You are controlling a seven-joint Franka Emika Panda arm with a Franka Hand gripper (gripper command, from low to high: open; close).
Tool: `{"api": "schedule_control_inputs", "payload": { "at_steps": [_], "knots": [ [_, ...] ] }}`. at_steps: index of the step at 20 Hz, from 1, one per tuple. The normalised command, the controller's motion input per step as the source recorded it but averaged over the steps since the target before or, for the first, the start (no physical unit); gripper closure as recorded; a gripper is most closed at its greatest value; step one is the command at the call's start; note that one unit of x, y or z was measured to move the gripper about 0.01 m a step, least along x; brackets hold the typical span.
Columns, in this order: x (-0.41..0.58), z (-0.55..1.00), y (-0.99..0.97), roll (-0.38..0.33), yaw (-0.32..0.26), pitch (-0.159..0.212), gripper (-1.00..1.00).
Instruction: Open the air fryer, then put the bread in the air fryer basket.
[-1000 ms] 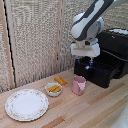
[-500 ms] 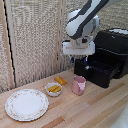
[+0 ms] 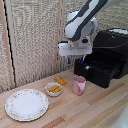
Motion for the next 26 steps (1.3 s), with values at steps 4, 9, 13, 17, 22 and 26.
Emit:
{"api": "schedule_control_inputs", "payload": {
  "at_steps": [4, 9, 13, 17, 22, 26],
  "knots": [
    [0.482, -0.25, 0.26, 0.087, 0.192, -0.041, -1.0],
    [0.573, -0.2, 0.09, 0.031, 0.195, -0.007, -1.0],
    [0.606, -0.13, 0.0, 0.0, 0.201, 0.005, -1.0],
    [0.561, -0.13, 0.01, -0.001, 0.18, 0.037, -1.0],
    [0.454, -0.12, 0.02, 0.0, 0.145, 0.089, -1.0],
    [0.303, -0.13, 0.0, -0.001, 0.092, 0.101, -1.0]
  ]
}}
